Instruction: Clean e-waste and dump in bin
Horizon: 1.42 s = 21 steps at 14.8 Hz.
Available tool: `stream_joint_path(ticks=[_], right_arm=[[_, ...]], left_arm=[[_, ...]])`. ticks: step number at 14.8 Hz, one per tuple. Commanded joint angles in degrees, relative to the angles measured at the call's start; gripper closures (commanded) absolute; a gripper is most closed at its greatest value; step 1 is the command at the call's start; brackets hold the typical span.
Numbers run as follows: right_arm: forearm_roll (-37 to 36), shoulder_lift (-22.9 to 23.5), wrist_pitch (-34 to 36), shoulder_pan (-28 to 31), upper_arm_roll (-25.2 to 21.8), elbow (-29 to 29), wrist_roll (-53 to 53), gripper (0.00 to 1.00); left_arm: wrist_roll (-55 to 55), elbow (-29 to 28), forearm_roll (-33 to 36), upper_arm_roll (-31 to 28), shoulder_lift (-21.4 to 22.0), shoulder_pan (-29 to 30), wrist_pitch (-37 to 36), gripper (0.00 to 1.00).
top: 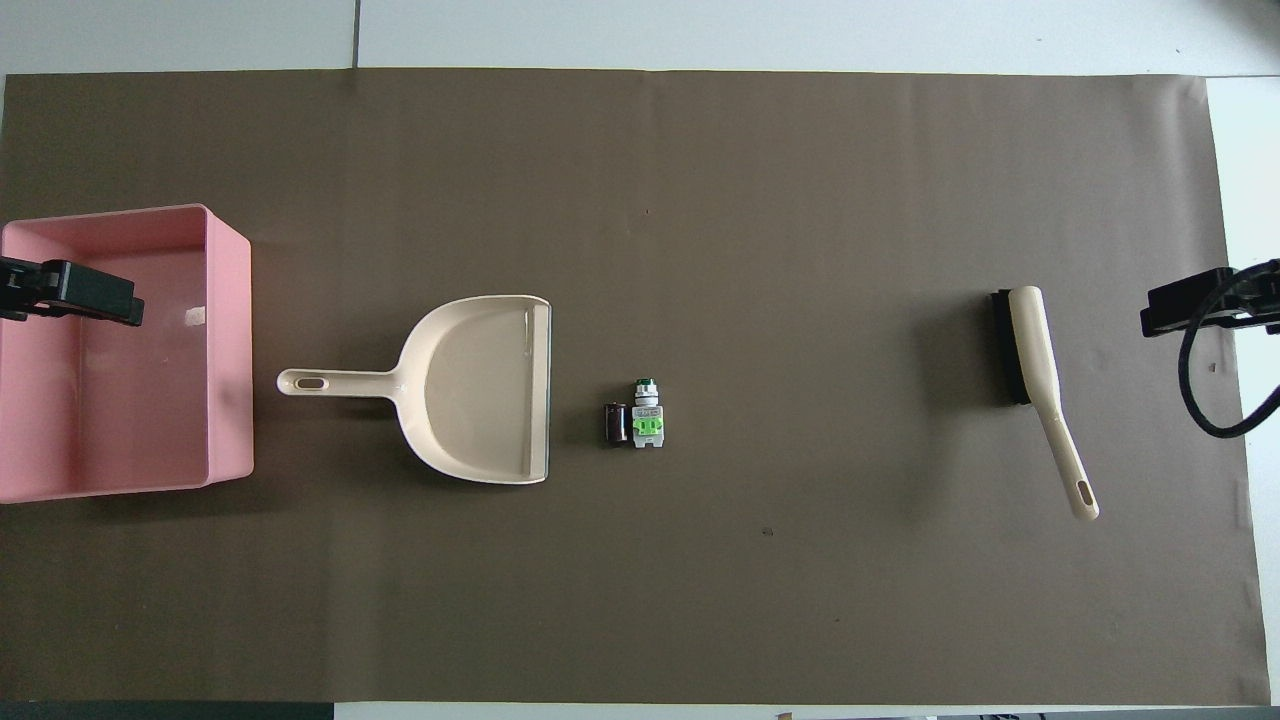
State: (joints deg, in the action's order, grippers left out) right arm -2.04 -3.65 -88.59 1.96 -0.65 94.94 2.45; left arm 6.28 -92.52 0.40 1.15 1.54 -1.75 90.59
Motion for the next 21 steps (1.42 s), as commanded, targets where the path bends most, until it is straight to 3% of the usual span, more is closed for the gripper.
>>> stream_joint_path(ticks=[1,3,7,12,17,21], right_arm=[[1.1,-8.4,-12.3,1.8,0.1,18.3,3.9,0.01],[1.2,-9.6,-16.9,2.9,0.0,25.4,5.7,0.01],[1.2,-6.7,-29.5,5.2,0.0,35.7,8.8,0.01],[1.2,-5.8,-37.5,7.1,0.0,44.4,10.9,0.01],[1.2,-4.9,-40.3,7.7,0.0,47.2,11.2,0.03],[1.2,-4.9,-40.3,7.7,0.0,47.2,11.2,0.13]], left_arm=[[13.7,-1.9,-0.7,0.1,0.8,0.5,5.3,0.04],[26.1,-3.0,-0.7,0.1,1.1,0.4,7.3,0.03],[48.2,-10.5,-0.7,0.1,3.9,0.4,14.0,0.03],[69.4,-18.0,-0.7,0.3,4.0,-2.1,19.2,0.03],[70.7,-28.8,3.8,0.4,4.2,-8.3,26.8,0.03],[64.3,-36.7,8.3,0.5,3.3,-12.4,35.4,0.04]])
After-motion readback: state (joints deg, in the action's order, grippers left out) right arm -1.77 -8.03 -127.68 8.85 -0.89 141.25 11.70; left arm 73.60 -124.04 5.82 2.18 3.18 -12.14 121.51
